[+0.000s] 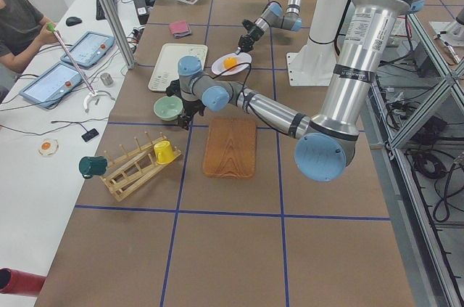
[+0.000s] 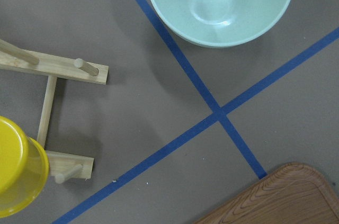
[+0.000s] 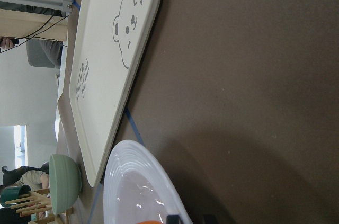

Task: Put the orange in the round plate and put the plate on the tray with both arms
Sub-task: 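Push the plate with the right gripper farther away onto the bear tray, then open the right gripper and lift it away from the plate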

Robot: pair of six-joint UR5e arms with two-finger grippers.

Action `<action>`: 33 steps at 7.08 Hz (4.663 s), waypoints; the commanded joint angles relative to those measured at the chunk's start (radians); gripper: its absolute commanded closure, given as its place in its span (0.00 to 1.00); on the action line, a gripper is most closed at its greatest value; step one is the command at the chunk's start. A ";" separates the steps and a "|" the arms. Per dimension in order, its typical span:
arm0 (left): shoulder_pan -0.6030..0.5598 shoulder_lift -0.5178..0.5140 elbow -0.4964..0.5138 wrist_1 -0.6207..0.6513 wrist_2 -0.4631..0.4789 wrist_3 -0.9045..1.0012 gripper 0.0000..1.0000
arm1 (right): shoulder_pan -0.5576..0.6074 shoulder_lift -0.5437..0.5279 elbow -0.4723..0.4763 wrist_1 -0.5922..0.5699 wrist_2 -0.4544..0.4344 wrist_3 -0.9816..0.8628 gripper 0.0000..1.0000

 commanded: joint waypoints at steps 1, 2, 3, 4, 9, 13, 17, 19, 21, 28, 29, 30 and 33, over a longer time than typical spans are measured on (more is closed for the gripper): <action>0.000 0.000 0.000 -0.001 0.000 0.000 0.00 | 0.000 0.001 0.013 0.000 -0.013 0.000 0.94; 0.000 0.000 0.000 -0.001 0.000 0.000 0.00 | 0.015 0.001 0.037 0.000 -0.013 -0.002 0.95; 0.000 0.000 0.000 -0.001 0.000 0.000 0.00 | 0.033 0.001 0.057 0.000 -0.013 -0.008 0.97; 0.000 0.000 0.000 -0.001 0.000 0.000 0.00 | 0.050 0.001 0.067 0.000 -0.014 -0.015 1.00; -0.005 0.003 -0.021 0.001 0.000 0.000 0.00 | 0.140 0.119 -0.017 -0.010 -0.141 0.000 1.00; -0.006 0.008 -0.028 0.001 0.000 0.000 0.00 | 0.243 0.308 -0.342 -0.018 -0.140 0.172 1.00; -0.006 0.008 -0.028 0.001 0.000 0.000 0.00 | 0.253 0.371 -0.446 -0.021 -0.126 0.173 1.00; -0.006 0.008 -0.028 0.001 0.000 0.000 0.00 | 0.254 0.386 -0.465 -0.036 -0.108 0.172 0.96; -0.006 0.011 -0.028 0.001 0.000 0.000 0.00 | 0.273 0.388 -0.469 -0.037 -0.067 0.169 0.14; -0.006 0.009 -0.029 0.001 0.000 -0.003 0.00 | 0.164 0.059 0.052 -0.050 -0.075 -0.101 0.00; -0.006 0.009 -0.029 0.001 0.000 -0.003 0.00 | 0.147 -0.025 0.136 -0.050 -0.074 -0.164 0.00; -0.008 0.009 -0.029 0.002 0.000 -0.003 0.00 | 0.127 -0.090 0.174 -0.050 -0.074 -0.286 0.00; -0.026 0.008 -0.031 0.002 -0.003 0.006 0.00 | 0.156 -0.184 0.157 -0.061 0.064 -0.661 0.00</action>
